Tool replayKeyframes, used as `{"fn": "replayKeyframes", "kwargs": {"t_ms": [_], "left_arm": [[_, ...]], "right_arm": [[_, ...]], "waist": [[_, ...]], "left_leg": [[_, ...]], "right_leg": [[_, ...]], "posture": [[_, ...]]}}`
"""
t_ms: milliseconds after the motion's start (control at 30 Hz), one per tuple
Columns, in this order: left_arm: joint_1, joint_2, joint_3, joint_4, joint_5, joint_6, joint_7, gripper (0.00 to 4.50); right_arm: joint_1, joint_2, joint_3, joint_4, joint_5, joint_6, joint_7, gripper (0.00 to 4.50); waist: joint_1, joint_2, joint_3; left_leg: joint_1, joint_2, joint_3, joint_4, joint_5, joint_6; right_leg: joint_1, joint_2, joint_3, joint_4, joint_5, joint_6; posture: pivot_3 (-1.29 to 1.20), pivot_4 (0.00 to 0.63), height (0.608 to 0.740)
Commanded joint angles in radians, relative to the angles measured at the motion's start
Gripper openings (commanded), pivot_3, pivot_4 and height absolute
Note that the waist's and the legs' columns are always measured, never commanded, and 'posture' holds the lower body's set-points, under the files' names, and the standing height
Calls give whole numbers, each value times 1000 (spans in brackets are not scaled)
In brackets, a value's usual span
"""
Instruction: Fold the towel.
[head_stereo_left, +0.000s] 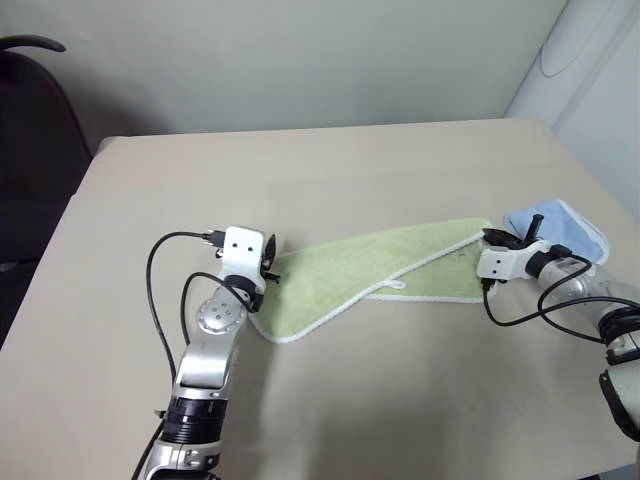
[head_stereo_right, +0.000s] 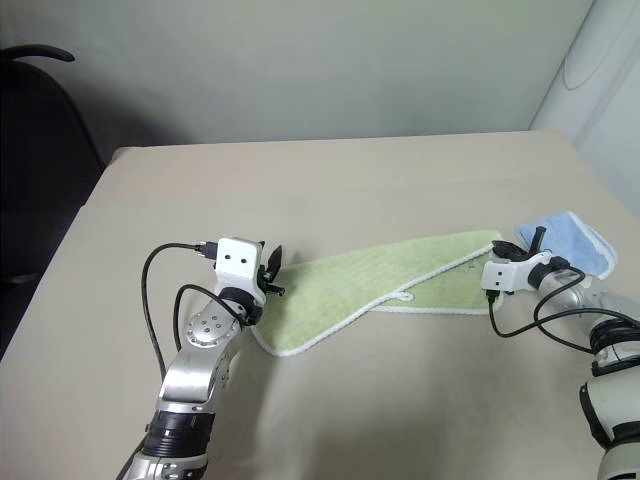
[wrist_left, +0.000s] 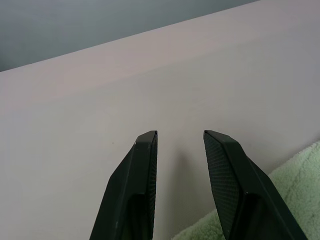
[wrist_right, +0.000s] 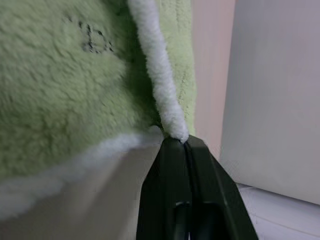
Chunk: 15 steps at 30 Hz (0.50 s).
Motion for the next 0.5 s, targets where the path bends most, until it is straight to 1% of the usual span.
{"fn": "replayKeyframes", "kwargs": {"t_ms": [33, 233, 300, 400, 500], "left_arm": [[-10, 3, -7, -42, 11, -13, -6, 1619], [-16, 31, -3, -41, 18, -23, -27, 1619], [-15, 68, 20, -48, -3, -41, -68, 1619], [2, 151, 46, -79, -63, -78, -191, 1619], [68, 284, 53, -147, -157, -107, -412, 2138]], "right_arm": [[12, -31, -6, -25, 2, 1, -32, 36], [17, -40, -14, -60, 0, 9, -62, 36], [16, -36, -25, -68, 24, -2, -43, 36], [15, -32, -30, -78, 39, -5, -29, 36], [13, -22, -31, -84, 41, 7, -41, 0]], "waist": [[0, 0, 0], [-1, 0, 0], [0, 0, 0], [-1, 0, 0], [-2, 0, 0]], "left_leg": [[0, 0, 0, 0, 0, 0], [0, 0, 0, -1, 0, 0], [0, 0, 0, -1, 0, 0], [0, 0, 0, -1, 0, 0], [-1, 0, 0, -2, 0, 0]], "right_leg": [[0, 0, 0, 0, 0, 0], [0, 0, 0, 0, 0, 0], [0, 0, 0, 0, 0, 0], [-1, 0, 0, 0, 0, 0], [-2, 0, 0, 0, 0, 0]], "posture": [[0, 150, 740], [0, 150, 740], [0, 150, 740], [0, 150, 740], [0, 150, 740]]}}
